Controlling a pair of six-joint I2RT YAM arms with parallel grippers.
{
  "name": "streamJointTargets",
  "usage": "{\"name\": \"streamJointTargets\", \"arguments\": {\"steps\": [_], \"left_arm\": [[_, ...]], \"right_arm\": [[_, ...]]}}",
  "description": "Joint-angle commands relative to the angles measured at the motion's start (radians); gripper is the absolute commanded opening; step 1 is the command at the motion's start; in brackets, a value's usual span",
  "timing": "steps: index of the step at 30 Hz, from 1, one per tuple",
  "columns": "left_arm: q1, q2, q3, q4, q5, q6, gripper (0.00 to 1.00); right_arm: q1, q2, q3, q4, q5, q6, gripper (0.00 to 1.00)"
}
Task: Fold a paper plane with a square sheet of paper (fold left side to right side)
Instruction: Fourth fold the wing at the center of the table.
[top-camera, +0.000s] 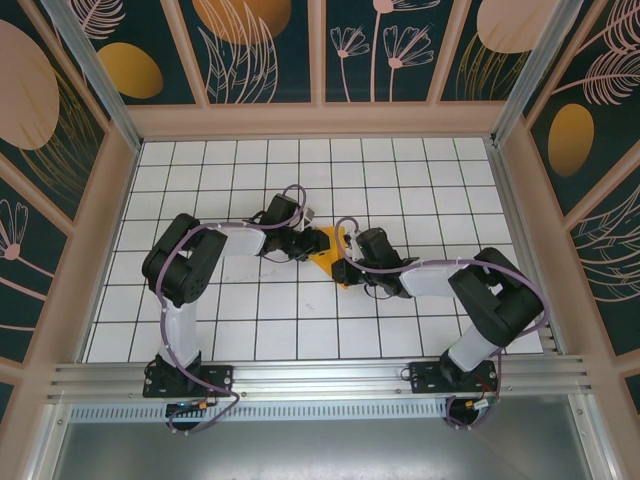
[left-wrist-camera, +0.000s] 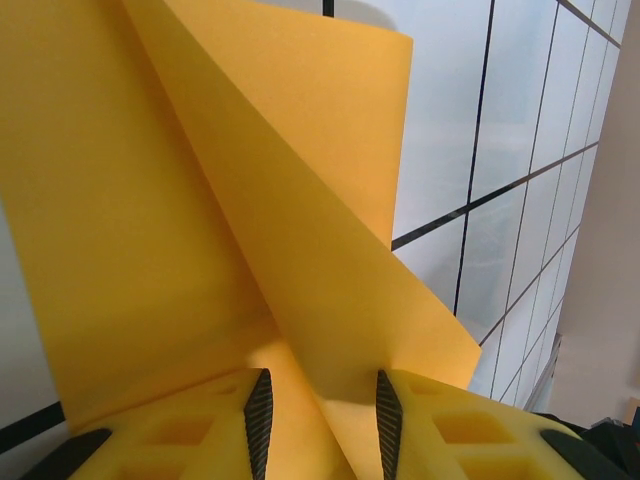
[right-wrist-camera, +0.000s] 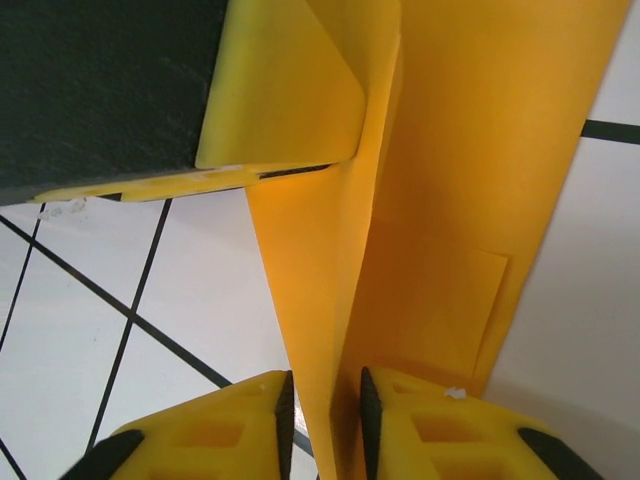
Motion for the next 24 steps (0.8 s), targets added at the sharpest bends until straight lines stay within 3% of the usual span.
{"name": "streamJointTargets", "arguments": {"steps": [1, 5, 11, 24], "left_arm": [[-0.008, 0.046, 0.002, -0.020, -0.027, 0.014, 0.37], [-0.008, 0.044, 0.004, -0.032, -0.035, 0.022, 0.37], [-0.008, 0.042, 0.005, -0.034, -0.037, 0.023, 0.37], [-0.008, 0.032, 0.005, -0.040, -0.038, 0.029, 0.37]], "right_arm": [[-0.025, -0.056, 0.013, -0.014, -0.062, 0.001, 0.33], [-0.091, -0.102, 0.034, -0.029, -0.153, 0.007, 0.40], [-0.182, -0.023, 0.120, -0.048, -0.275, 0.007, 0.39], [-0.191, 0.157, 0.208, -0.042, -0.316, 0.011, 0.32]]}}
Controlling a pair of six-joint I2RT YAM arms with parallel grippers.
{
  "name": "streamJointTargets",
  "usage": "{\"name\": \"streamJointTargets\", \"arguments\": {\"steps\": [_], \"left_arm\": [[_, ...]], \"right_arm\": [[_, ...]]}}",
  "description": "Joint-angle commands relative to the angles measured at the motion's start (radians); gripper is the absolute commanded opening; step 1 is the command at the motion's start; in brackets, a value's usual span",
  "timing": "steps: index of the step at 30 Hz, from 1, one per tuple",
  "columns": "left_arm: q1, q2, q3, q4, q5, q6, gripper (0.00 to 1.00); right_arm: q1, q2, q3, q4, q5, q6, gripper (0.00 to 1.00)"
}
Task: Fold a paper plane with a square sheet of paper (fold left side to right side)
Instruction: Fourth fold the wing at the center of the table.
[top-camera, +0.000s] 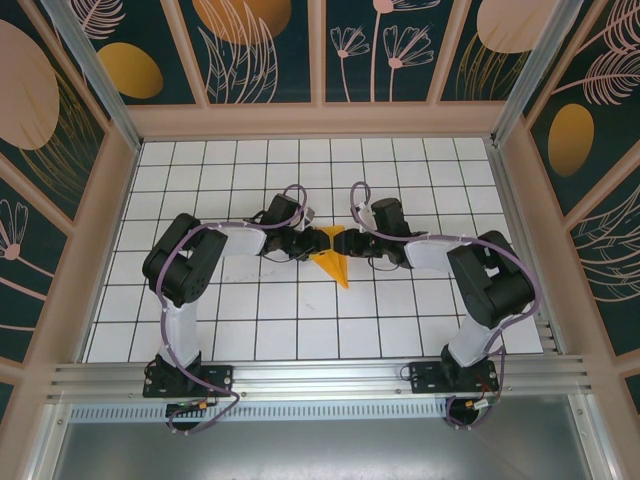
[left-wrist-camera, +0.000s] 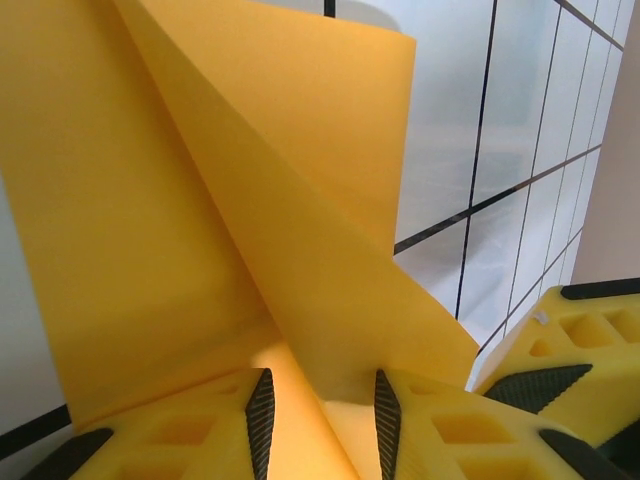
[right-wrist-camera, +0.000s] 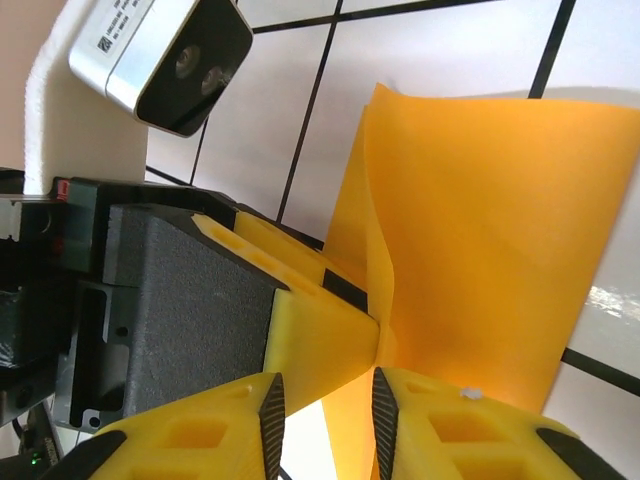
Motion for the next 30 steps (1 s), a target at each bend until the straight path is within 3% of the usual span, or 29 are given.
{"name": "streamJointTargets", "arguments": {"steps": [1, 13, 21, 30], "left_arm": [[-0.006, 0.032, 0.002, -0.038, -0.031, 0.028, 0.37], [-0.006, 0.029, 0.000, -0.039, -0.034, 0.030, 0.37], [-0.005, 0.024, -0.004, -0.039, -0.039, 0.030, 0.37], [-0.006, 0.024, -0.006, -0.040, -0.040, 0.032, 0.37]], "right_arm": [[0.002, 0.045, 0.020, -0.011, -0.001, 0.002, 0.31], [-0.023, -0.024, -0.031, 0.000, 0.012, 0.004, 0.33], [-0.023, 0.012, -0.027, 0.015, -0.010, 0.012, 0.33], [-0.023, 0.045, -0.013, 0.001, -0.015, 0.004, 0.26]]}}
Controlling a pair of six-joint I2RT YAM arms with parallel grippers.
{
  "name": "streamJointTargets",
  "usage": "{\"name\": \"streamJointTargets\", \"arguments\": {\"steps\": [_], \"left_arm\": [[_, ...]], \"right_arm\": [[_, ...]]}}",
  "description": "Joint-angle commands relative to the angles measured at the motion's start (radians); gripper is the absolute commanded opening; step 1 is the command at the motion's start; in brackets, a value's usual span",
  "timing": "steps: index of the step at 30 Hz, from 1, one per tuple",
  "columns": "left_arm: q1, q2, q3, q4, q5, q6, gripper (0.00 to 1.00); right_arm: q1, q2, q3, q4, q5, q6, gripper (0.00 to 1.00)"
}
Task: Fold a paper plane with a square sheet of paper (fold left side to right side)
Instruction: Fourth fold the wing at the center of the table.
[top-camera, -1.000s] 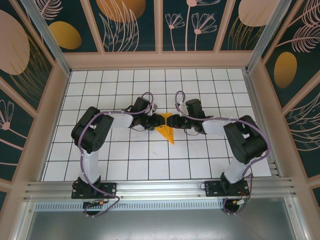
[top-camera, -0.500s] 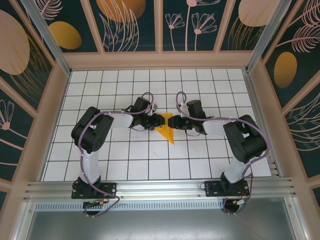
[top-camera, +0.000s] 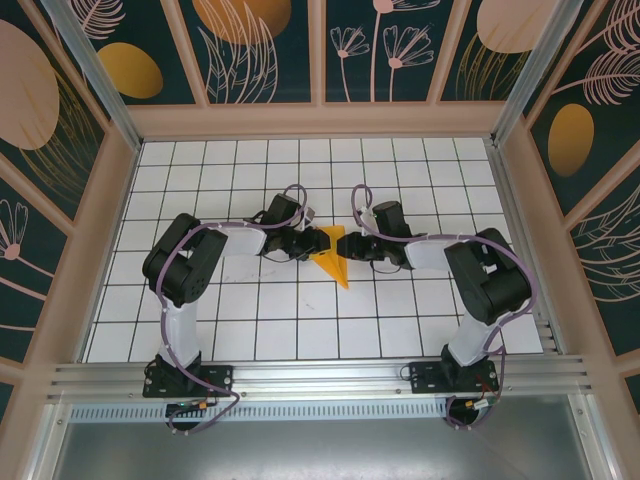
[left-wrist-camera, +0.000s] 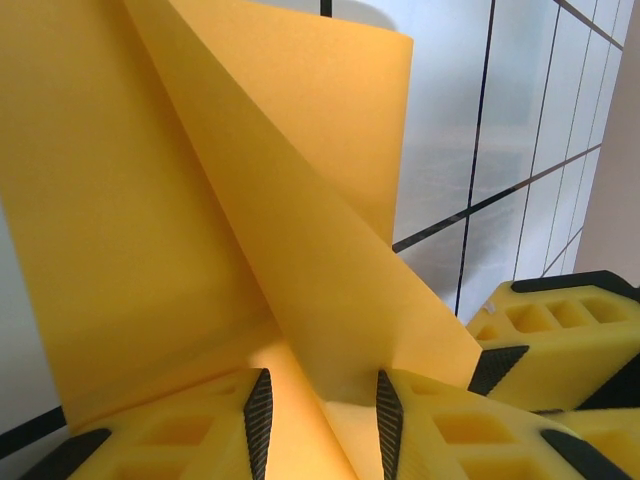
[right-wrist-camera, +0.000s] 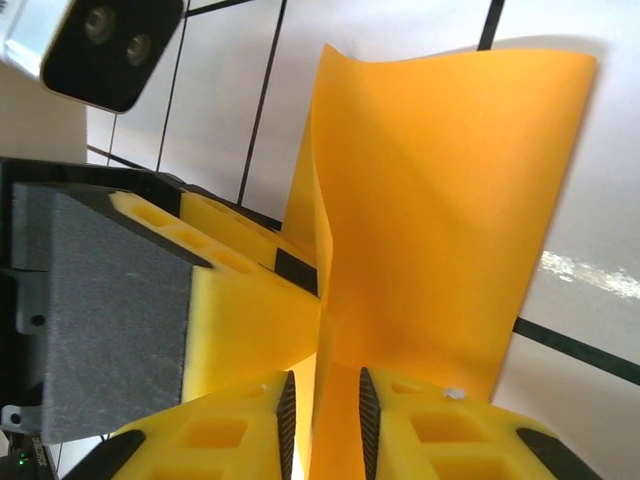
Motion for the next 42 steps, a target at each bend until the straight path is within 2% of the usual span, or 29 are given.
{"name": "streamJointTargets", "arguments": {"steps": [1, 11, 21, 42], "left_arm": [[-0.006, 0.024, -0.009, -0.039, -0.037, 0.031, 0.37], [-0.006, 0.022, -0.011, -0.040, -0.039, 0.033, 0.38], [-0.006, 0.023, -0.014, -0.041, -0.041, 0.036, 0.39], [-0.006, 0.020, -0.013, -0.041, -0.040, 0.035, 0.39]], "right_arm": [[-0.006, 0.023, 0.008, 0.002, -0.019, 0.004, 0.24], [-0.010, 0.021, 0.014, -0.021, 0.000, -0.013, 0.05], [-0.029, 0.014, 0.016, -0.082, 0.070, -0.036, 0.04], [-0.014, 0.088, 0.052, -0.124, 0.062, -0.045, 0.04]]}}
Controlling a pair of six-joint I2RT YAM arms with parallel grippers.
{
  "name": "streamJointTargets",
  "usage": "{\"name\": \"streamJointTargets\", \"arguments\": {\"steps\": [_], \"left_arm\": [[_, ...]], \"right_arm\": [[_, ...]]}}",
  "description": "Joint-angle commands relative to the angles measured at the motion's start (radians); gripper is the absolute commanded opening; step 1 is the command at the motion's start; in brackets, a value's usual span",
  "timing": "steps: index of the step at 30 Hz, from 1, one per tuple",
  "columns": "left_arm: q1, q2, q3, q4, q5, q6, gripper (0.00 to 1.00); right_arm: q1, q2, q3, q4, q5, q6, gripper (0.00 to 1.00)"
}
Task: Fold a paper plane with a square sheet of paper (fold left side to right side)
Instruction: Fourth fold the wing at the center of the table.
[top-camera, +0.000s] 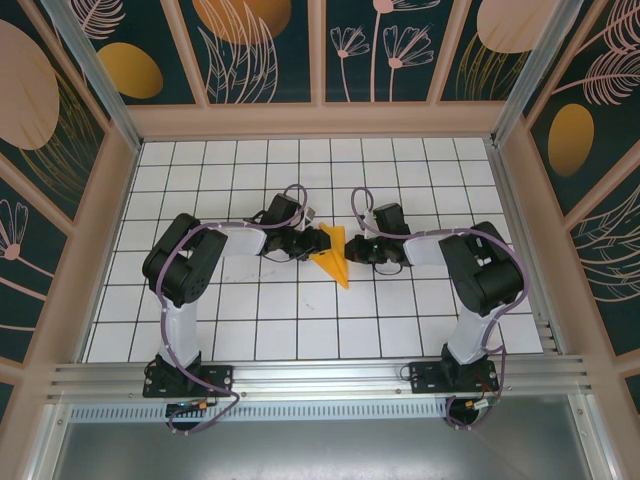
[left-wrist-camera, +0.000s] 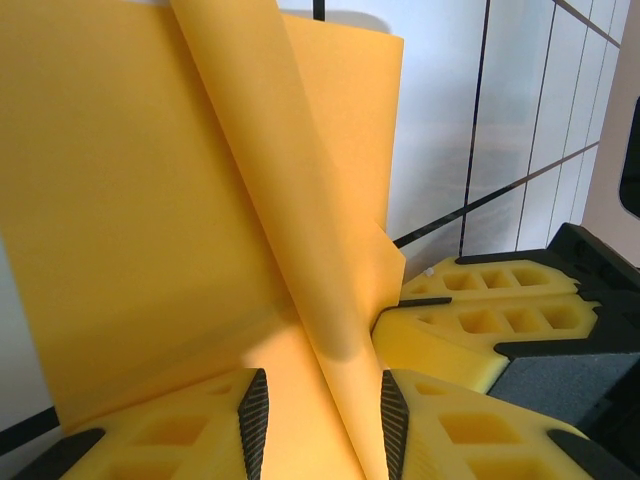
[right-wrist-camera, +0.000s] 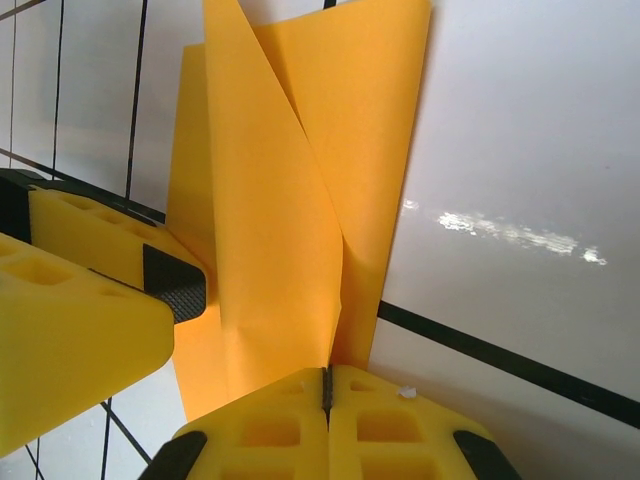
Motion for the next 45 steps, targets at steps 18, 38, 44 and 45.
{"name": "streamJointTargets", "arguments": {"steps": [18, 38, 44, 45], "left_arm": [[-0.004, -0.116, 0.088, -0.216, -0.084, 0.116, 0.49], [-0.013, 0.075, 0.211, -0.128, 0.030, 0.060, 0.38], [-0.012, 0.101, 0.206, -0.157, -0.012, 0.082, 0.38], [-0.013, 0.103, 0.205, -0.168, -0.022, 0.090, 0.38]], "right_arm": [[0.034, 0.051, 0.033, -0.145, 0.075, -0.028, 0.05], [0.042, 0.053, 0.040, -0.146, 0.071, -0.037, 0.05], [0.043, 0.053, 0.043, -0.159, 0.085, -0.044, 0.05], [0.044, 0.052, 0.043, -0.163, 0.089, -0.046, 0.05]]}}
